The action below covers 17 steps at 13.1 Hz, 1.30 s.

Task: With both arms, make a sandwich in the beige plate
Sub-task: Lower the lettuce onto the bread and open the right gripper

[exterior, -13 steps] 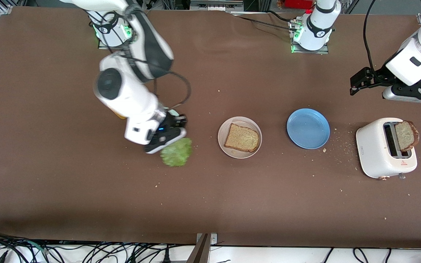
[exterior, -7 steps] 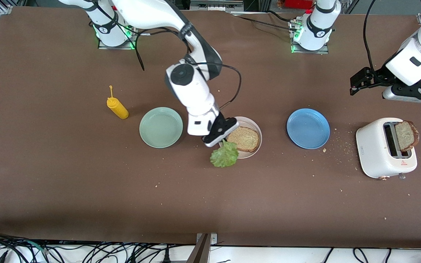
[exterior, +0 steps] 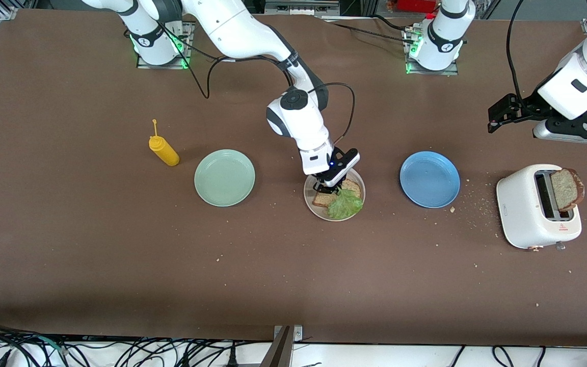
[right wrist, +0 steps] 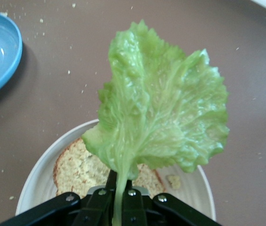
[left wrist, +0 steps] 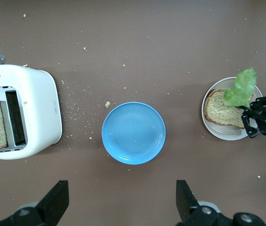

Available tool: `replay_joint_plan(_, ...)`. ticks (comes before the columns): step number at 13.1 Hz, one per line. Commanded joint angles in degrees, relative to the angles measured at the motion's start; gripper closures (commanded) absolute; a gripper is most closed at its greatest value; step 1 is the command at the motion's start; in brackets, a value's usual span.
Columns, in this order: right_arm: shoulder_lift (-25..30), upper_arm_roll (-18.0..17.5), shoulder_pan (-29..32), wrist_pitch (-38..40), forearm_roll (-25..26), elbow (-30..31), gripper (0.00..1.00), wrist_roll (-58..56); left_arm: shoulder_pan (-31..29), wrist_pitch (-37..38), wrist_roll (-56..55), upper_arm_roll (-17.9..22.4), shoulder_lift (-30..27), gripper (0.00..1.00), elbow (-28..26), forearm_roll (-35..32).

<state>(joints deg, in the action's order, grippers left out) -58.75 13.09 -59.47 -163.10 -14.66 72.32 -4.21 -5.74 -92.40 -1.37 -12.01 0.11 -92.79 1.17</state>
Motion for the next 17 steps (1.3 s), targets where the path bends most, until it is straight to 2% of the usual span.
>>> replay_joint_plan(1, -1.37, 0.71, -0.56, -0.38, 0.94, -0.61, 1.0, -0.71, -0.06, 0.29, -0.04, 0.06, -0.38, 0.0, 0.07, 1.2)
replay_joint_plan(5, -0.93, 0.89, -0.39, 0.32, 0.94, 0.19, 1.0, -6.95, -0.15, 0.29, -0.04, 0.06, -0.38, 0.0, 0.07, 1.2)
replay_joint_plan(10, 0.56, 0.97, -0.56, 8.4, 0.68, 0.19, 1.0, -9.59, -0.06, 0.29, -0.04, -0.03, -0.38, 0.0, 0.07, 1.2)
replay_joint_plan(13, 0.65, 0.97, -0.65, 8.41, 0.07, 0.1, 1.0, -9.33, -0.06, 0.38, 0.05, -0.03, -0.38, 0.0, 0.16, 1.2)
replay_joint_plan(14, 0.65, 0.97, -0.65, 8.41, 0.07, 0.01, 0.48, -9.16, -0.15, 0.29, 0.05, 0.06, -0.38, 0.0, 0.07, 1.2)
replay_joint_plan(15, 0.65, 0.97, -0.56, 8.41, 0.15, -0.16, 0.07, -9.15, -0.06, 0.29, 0.05, 0.06, -0.38, 0.0, 0.07, 1.2)
replay_joint_plan(16, 0.65, 0.97, -0.39, 8.41, 0.15, -0.42, 0.01, -9.15, -0.15, 0.29, 0.05, 0.06, -0.38, 0.0, 0.07, 1.2)
replay_joint_plan(17, 0.65, 0.97, -0.3, 8.41, 0.15, -0.43, 0.01, -9.15, -0.15, 0.29, 0.05, 0.06, -0.38, 0.0, 0.07, 1.2)
